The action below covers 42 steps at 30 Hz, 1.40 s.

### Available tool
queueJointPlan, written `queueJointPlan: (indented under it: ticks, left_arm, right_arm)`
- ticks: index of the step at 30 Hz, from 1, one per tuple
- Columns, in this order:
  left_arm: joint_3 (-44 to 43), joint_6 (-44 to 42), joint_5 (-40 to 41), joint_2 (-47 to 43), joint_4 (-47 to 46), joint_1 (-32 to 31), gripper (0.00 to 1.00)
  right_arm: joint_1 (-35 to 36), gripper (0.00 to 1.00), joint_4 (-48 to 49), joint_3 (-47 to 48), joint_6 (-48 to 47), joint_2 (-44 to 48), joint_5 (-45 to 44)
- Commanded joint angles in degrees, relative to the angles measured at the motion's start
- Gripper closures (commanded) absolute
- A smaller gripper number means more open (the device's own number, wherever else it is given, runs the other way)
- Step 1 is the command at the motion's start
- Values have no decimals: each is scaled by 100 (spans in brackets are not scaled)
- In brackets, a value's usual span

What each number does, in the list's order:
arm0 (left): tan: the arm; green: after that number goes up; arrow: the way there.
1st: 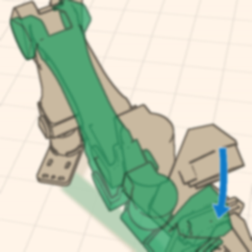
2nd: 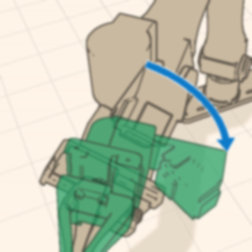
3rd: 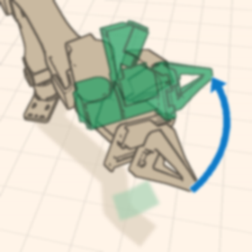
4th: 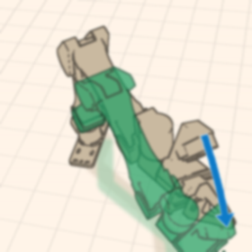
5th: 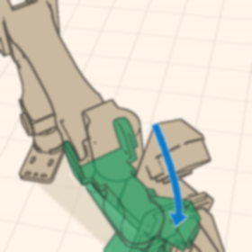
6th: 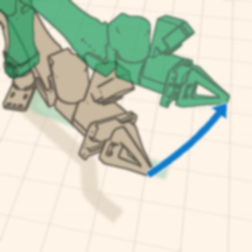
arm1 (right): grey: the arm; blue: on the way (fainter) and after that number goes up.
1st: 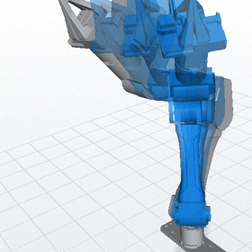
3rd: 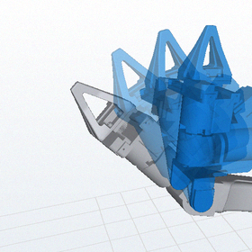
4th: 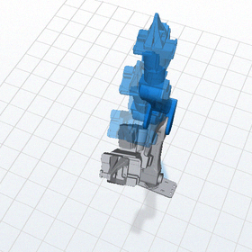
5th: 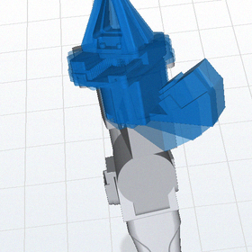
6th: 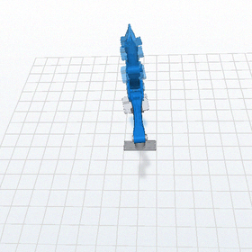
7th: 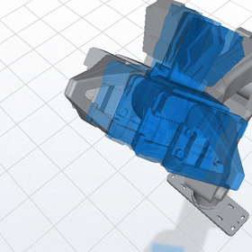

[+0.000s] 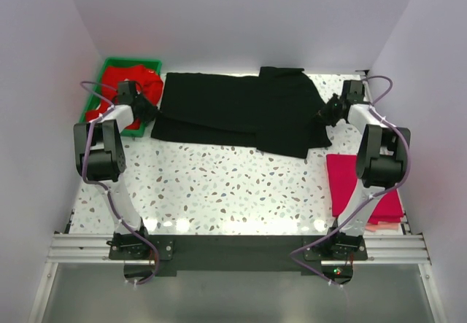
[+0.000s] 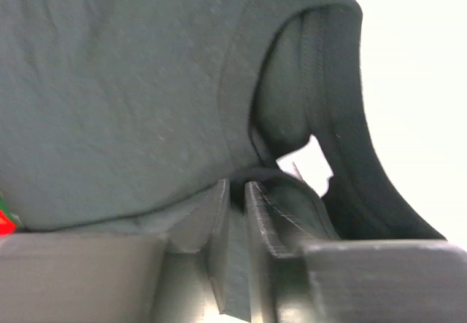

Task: Fold and stack the t-shirts
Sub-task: Fold the tshirt

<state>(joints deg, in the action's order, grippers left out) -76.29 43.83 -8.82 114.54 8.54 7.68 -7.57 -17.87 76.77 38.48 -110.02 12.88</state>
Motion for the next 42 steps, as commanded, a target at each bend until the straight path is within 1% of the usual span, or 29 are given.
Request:
queueJointPlan:
  ticks: [1, 2, 3, 5, 6, 8, 9, 10, 11, 12, 13, 14, 15, 16, 18, 19, 20, 21, 22, 25, 26, 27, 29, 34, 35, 36, 38, 41, 42]
  left_arm:
    - [-228, -173, 12, -37, -212, 5, 67]
    - [-220, -200, -101, -107, -282, -4, 57]
    - [-211, -226, -172, -142, -317, 5, 53]
    - [-176, -261, -295, -256, -431, -12, 46]
    - [-115, -279, -339, -422, -449, -21, 45]
    - [-18, -314, -305, -712, -423, -65, 43]
    - [26, -323, -261, -827, -379, -74, 43]
    - [175, -314, -182, -941, -335, -100, 43]
    - [289, -288, -129, -1073, -300, -126, 43]
    - [551, -270, -16, -1327, -291, -135, 43]
    - [702, -157, 64, -1460, -265, -144, 43]
    - [869, -121, 152, -1748, -326, -153, 43]
    - [1218, -69, 179, -1881, -387, -153, 43]
    - [1370, 36, 196, -2005, -431, -179, 43]
    - [1703, 134, 197, -2286, -502, -206, 43]
    - [1775, 160, 153, -2339, -528, -223, 43]
    - [1810, 169, 65, -2418, -494, -223, 44]
    - [1811, 152, 12, -2436, -467, -241, 43]
    - [1802, 91, -14, -2463, -432, -258, 44]
    - [1784, 3, -94, -2594, -309, -267, 44]
    - [1793, -6, -102, -2682, -300, -267, 44]
    - [1811, -6, -120, -2717, -300, -259, 43]
    - [1811, -33, -164, -2779, -300, -250, 43]
    - [1811, -112, -217, -2806, -265, -259, 43]
    - [1802, -121, -225, -2806, -273, -259, 44]
    - [1793, -129, -234, -2806, -265, -259, 43]
    - [1776, -138, -243, -2797, -247, -259, 43]
    - [1749, -147, -252, -2788, -247, -250, 44]
    - [1741, -147, -252, -2797, -238, -258, 44]
  right_arm:
    - [-60, 71, 424, 425, -95, -55, 257]
    - [-60, 62, 390, 461, -147, -55, 337]
    - [-60, 46, 346, 488, -191, 6, 372]
    - [-43, 35, 337, 409, -227, 347, 338]
    - [-34, 28, 293, 348, -288, 480, 311]
    - [45, 27, 31, 137, -428, 805, 67]
    - [89, 27, -49, 14, -481, 1128, -48]
    - [133, 27, -137, -300, -508, 1332, -180]
    - [203, 28, -164, -529, -499, 1508, -285]
    - [238, 28, -95, -793, -517, 1892, -382]
    - [256, 28, -85, -1283, -491, 2070, -453]
    - [300, 29, 45, -1557, -430, 2237, -506]
    - [344, 33, 116, -1812, -412, 2439, -576]
    - [405, 34, 143, -2206, -420, 2754, -707]
    - [686, 36, 178, -2560, -429, 3072, -1084]
    - [704, 36, 187, -2858, -429, 3300, -1208]
    - [957, 36, 213, -2991, -377, 3372, -1270]
    - [994, 37, 309, -3123, -350, 3425, -1401]
    - [1003, 37, 389, -3351, -324, 3460, -1411]
    - [1021, 38, 643, -3572, -253, 3356, -1420]
    - [1047, 38, 757, -3599, -201, 3181, -1394]
    - [1065, 41, 802, -3599, -192, 3075, -1385]
    - [1135, 42, 968, -3564, -139, 2786, -1438]
    - [1179, 48, 1391, -3520, 10, 2371, -1298]
    - [1188, 50, 1452, -3503, 54, 2310, -1297]
    - [1197, 55, 1453, -3485, 63, 2187, -1297]
    - [1232, 62, 1444, -3450, 107, 2134, -1157]
    - [1232, 82, 1392, -3467, 133, 2221, -1095]
    - [1223, 87, 1348, -3389, 125, 2239, -1034]
